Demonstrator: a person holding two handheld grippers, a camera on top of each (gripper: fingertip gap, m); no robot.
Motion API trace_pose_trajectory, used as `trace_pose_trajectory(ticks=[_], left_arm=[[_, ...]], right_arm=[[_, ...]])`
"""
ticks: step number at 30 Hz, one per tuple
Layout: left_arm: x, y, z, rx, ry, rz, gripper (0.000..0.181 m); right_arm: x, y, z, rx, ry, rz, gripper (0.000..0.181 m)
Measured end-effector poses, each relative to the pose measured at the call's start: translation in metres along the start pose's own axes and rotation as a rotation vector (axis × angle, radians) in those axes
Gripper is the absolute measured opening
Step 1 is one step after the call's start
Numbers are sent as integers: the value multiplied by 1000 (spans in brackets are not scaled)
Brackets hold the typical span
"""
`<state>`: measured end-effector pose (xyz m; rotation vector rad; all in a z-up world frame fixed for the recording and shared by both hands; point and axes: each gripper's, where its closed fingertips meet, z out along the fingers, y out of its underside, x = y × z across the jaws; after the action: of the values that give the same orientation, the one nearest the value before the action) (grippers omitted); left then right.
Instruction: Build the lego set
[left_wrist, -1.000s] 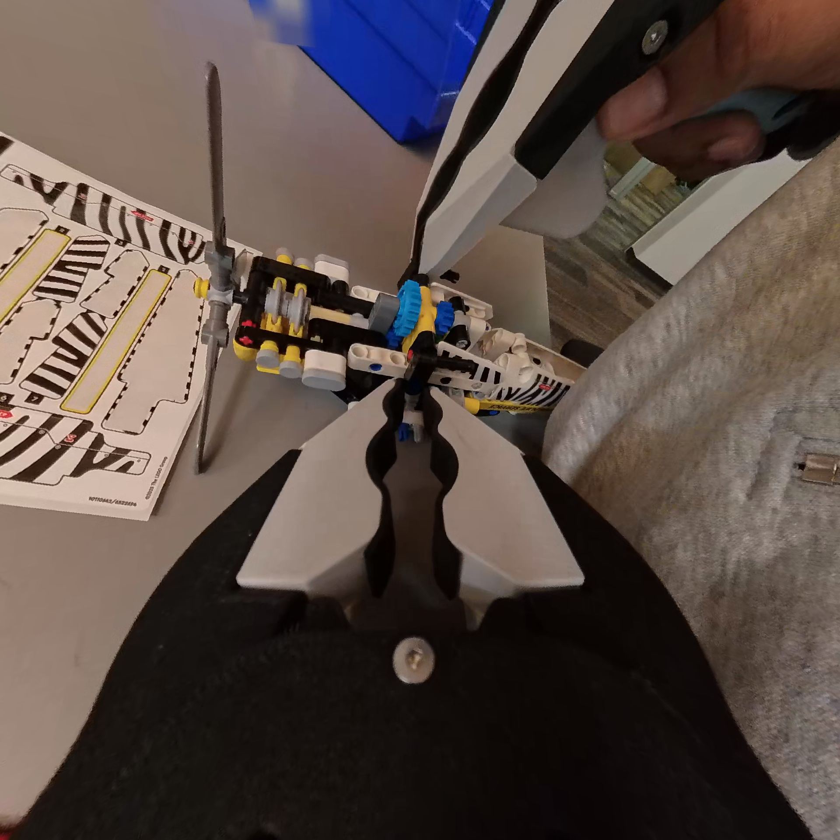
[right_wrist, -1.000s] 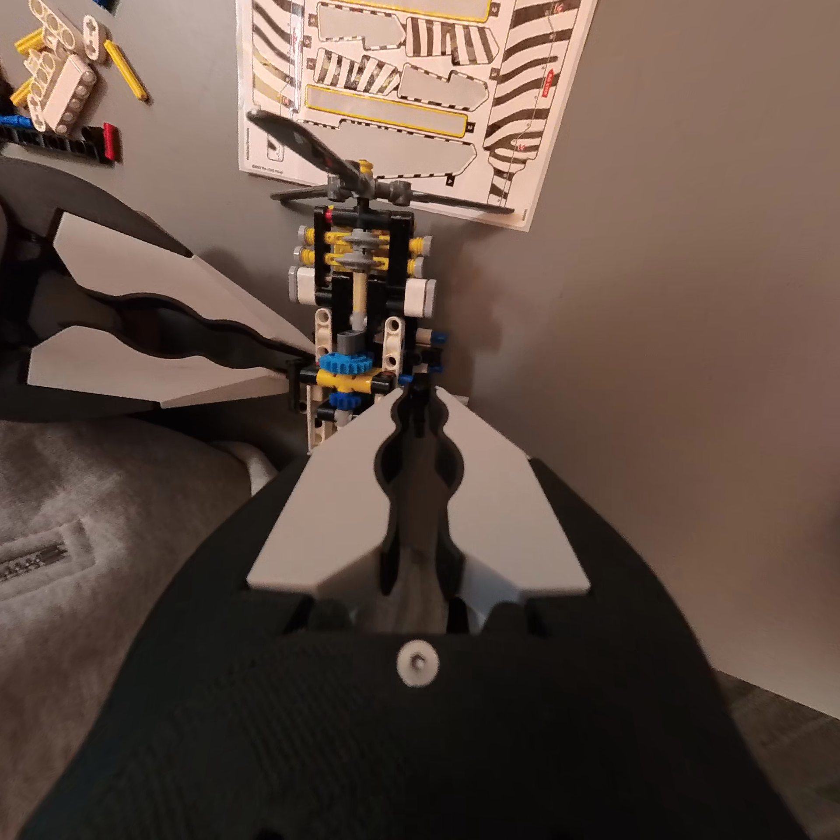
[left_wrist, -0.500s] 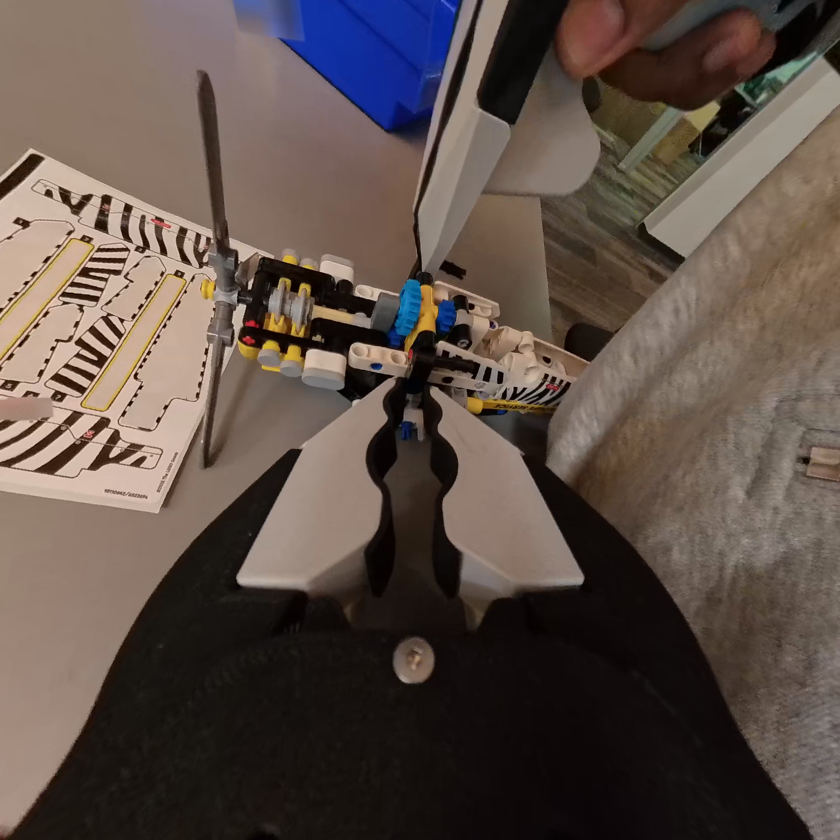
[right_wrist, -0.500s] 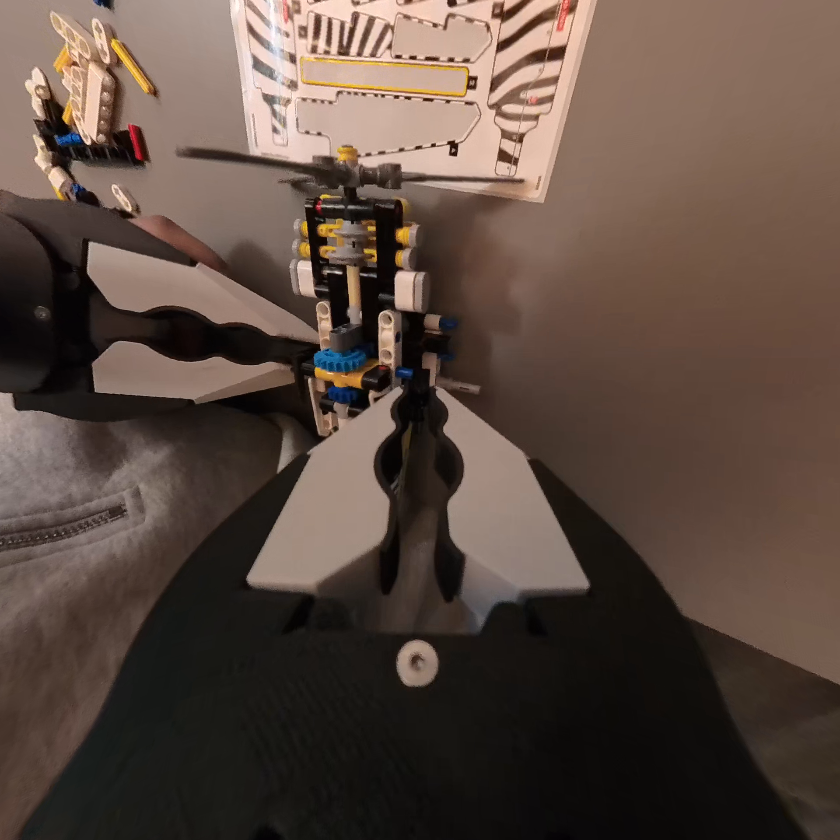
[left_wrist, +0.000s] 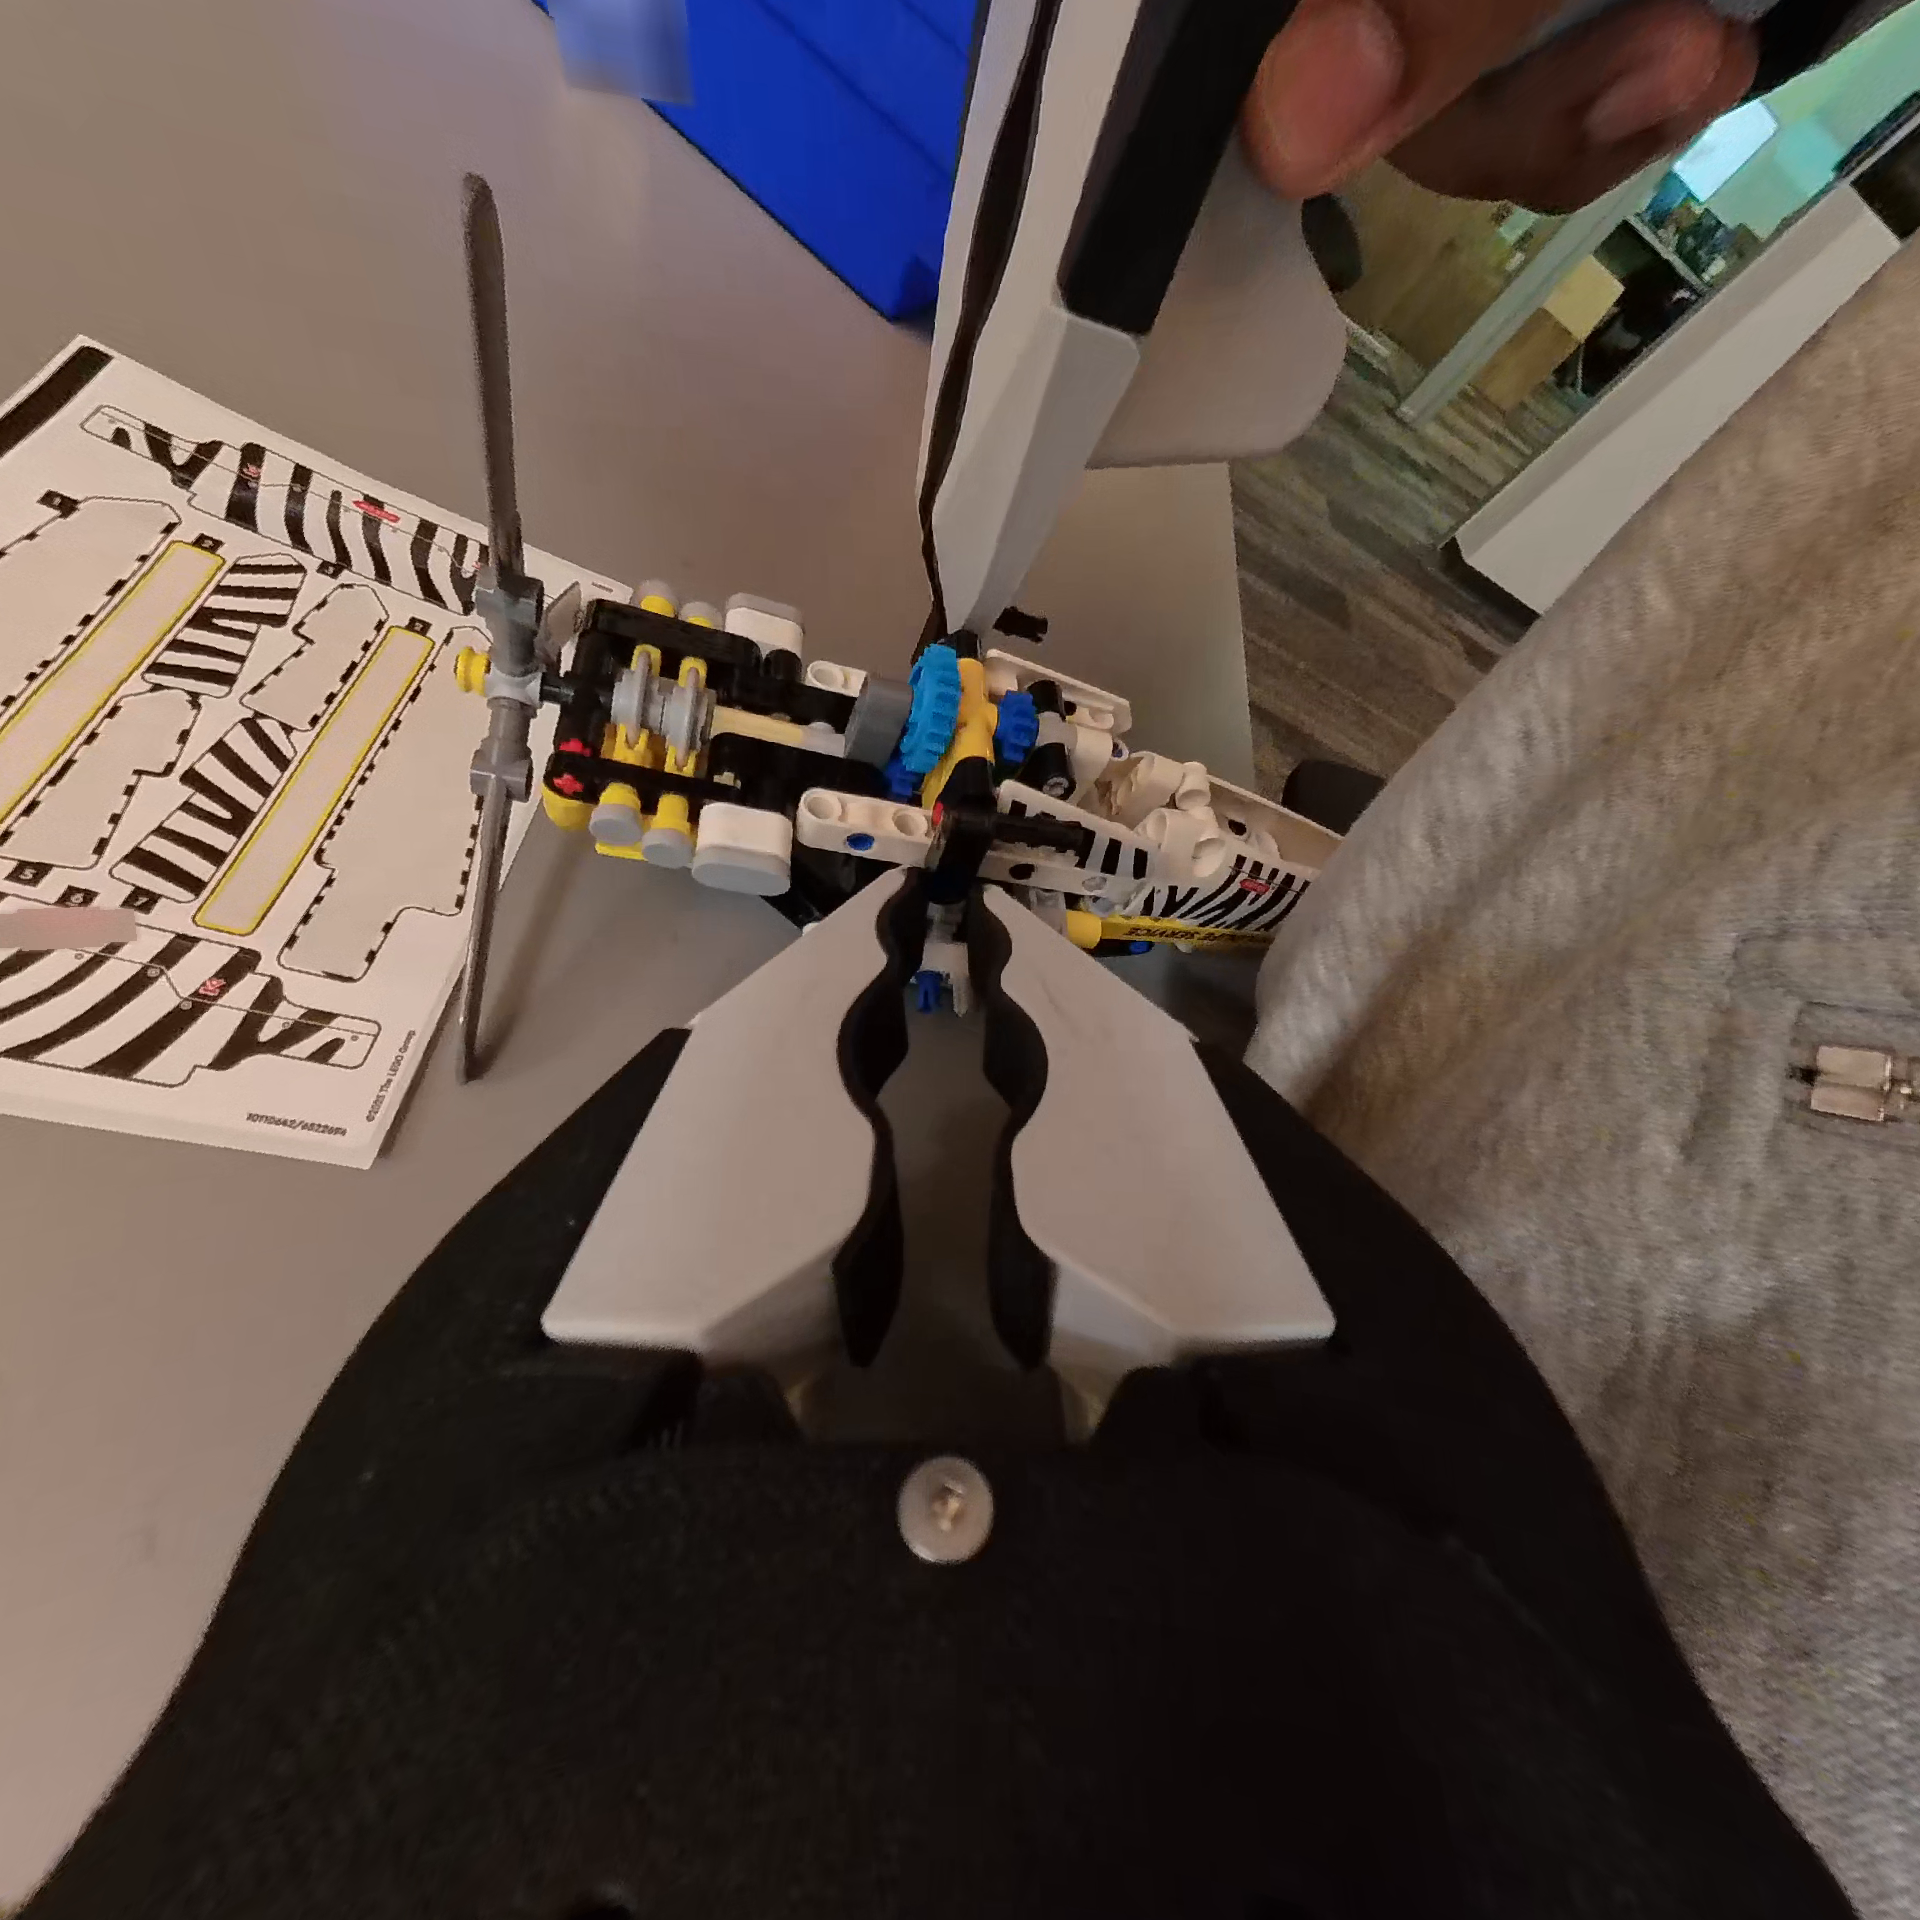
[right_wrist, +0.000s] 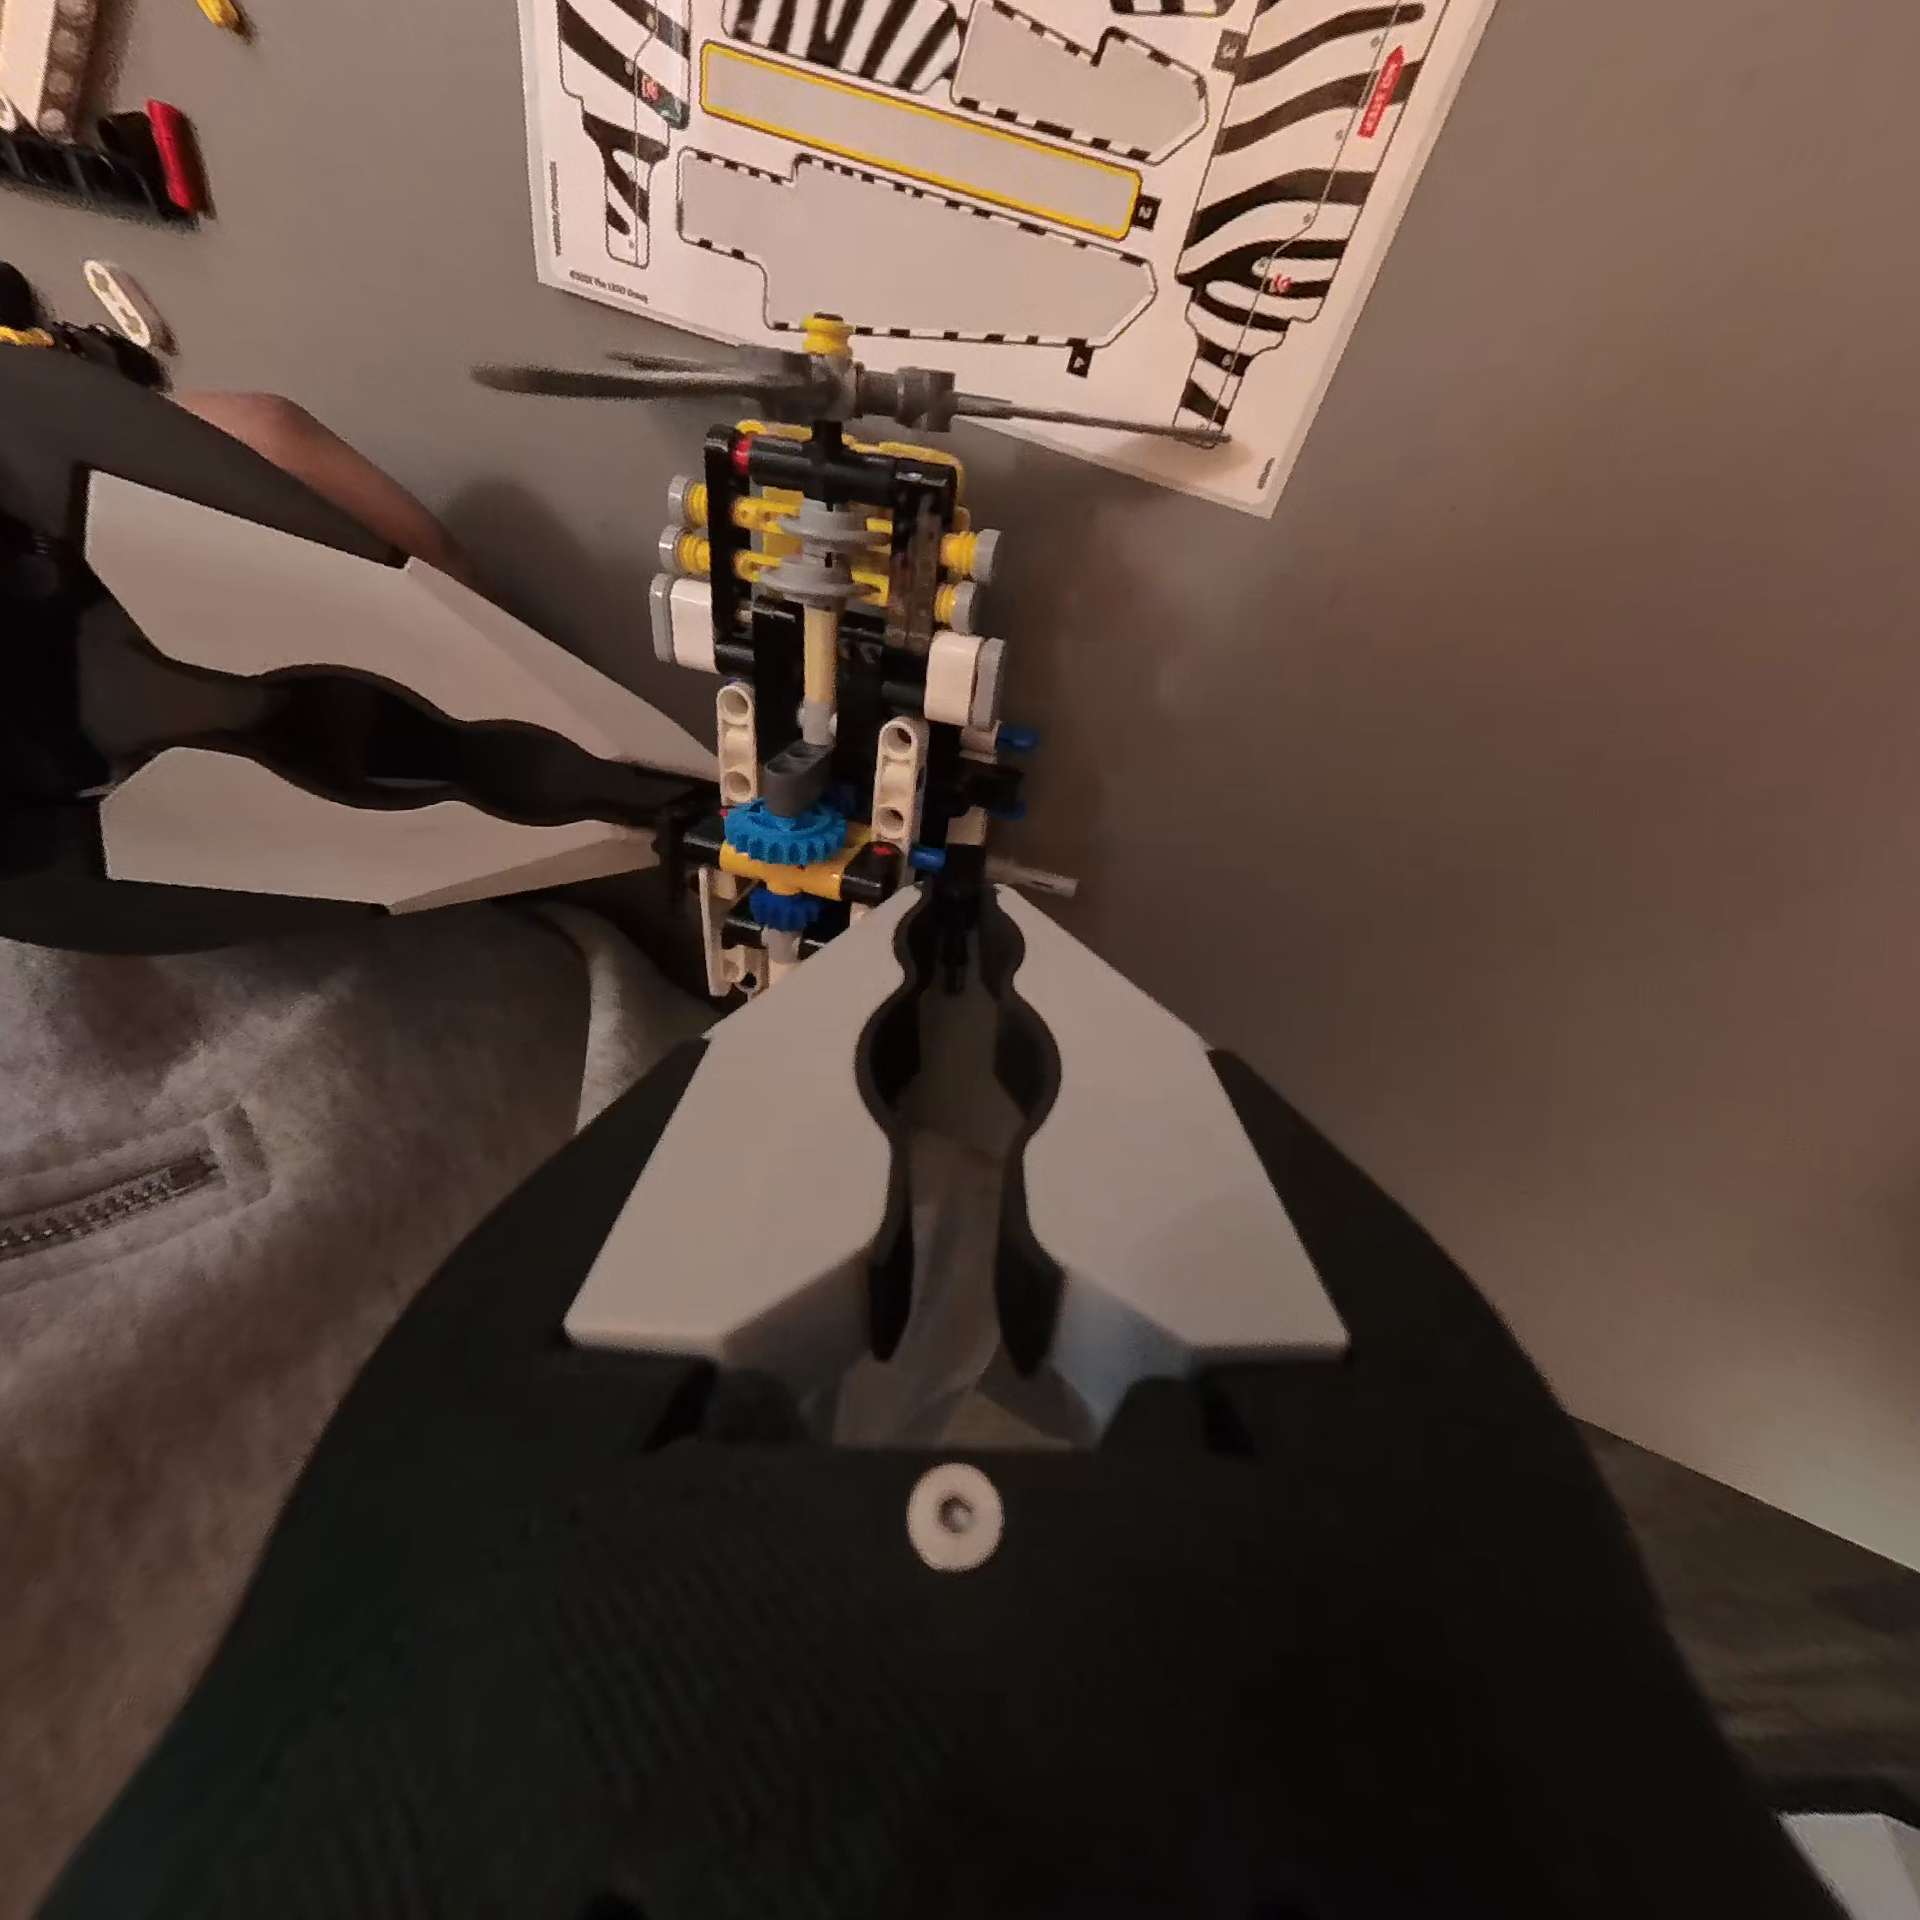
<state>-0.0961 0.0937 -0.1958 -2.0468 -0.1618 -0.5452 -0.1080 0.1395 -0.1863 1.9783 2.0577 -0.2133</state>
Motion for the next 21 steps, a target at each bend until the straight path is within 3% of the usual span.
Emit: trace_pose_trajectory(ticks=[10,21], left_arm=[[3,2,1,-15,5,27,4],[0,0,0,1,-9,21,3]], right_arm=[[-1,5,1,-22,-93,94,5],[-3,1,2,-66,-23,2,5]])
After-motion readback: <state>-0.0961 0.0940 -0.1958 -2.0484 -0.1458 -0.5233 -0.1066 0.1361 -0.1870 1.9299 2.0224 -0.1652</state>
